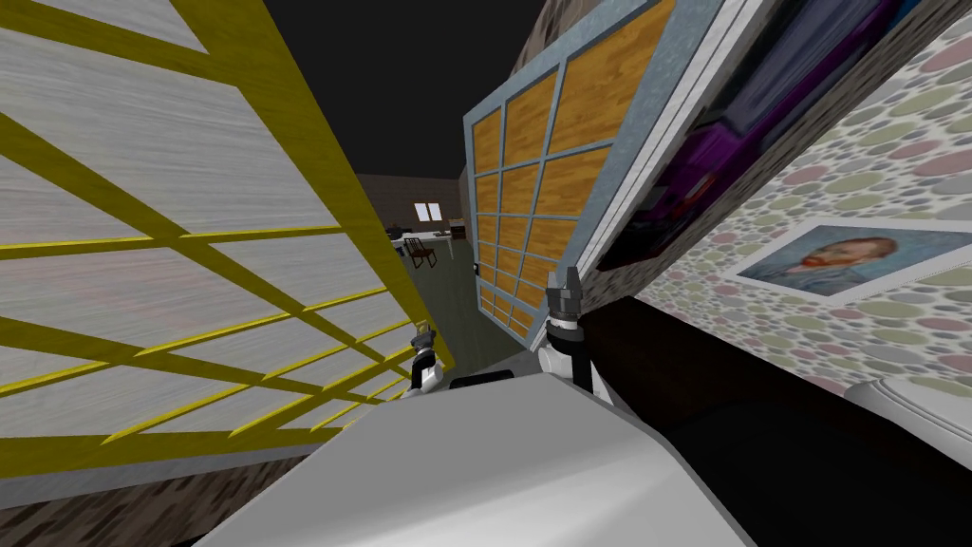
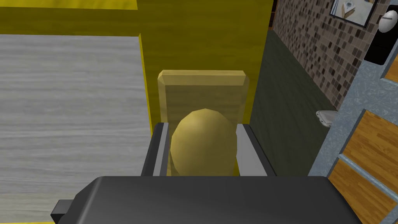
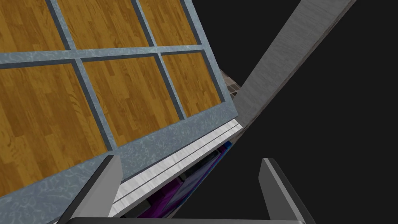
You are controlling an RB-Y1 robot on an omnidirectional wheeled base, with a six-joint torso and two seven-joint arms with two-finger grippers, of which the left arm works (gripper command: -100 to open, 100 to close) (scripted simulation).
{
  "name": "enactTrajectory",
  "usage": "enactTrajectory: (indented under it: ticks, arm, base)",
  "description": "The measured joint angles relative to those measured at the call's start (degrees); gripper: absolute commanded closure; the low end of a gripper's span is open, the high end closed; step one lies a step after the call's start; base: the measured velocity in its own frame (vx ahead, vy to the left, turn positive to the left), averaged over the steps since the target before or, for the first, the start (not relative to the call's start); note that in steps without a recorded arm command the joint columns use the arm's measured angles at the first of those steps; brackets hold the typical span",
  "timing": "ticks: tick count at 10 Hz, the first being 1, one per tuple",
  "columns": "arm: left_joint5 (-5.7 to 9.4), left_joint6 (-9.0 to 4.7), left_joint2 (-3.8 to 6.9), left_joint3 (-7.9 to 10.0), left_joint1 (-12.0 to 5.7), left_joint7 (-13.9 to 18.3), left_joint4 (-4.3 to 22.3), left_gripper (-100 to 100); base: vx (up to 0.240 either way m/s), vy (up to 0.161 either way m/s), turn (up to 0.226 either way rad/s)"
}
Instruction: Push the door open
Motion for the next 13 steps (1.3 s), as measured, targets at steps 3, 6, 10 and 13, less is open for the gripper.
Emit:
enactTrajectory:
  ticks: [3,6,10,13]
  arm:
    - [0.87,-0.32,-0.02,1.15,-0.17,-1.2,-0.6,100]
    - [2.33,-2.25,-0.25,2.99,-2.52,-2.2,2.3,100]
    - [4.32,-4.58,-0.94,5.57,-2.88,-4.0,2.8,100]
    - [5.46,-6.58,-1.73,7.19,-4.22,-5.2,4.7,100]
  base:
    - [0.177,0.059,0.005]
    - [0.196,0.066,0.007]
    - [0.18,0.069,0.009]
    - [0.109,0.056,0.01]
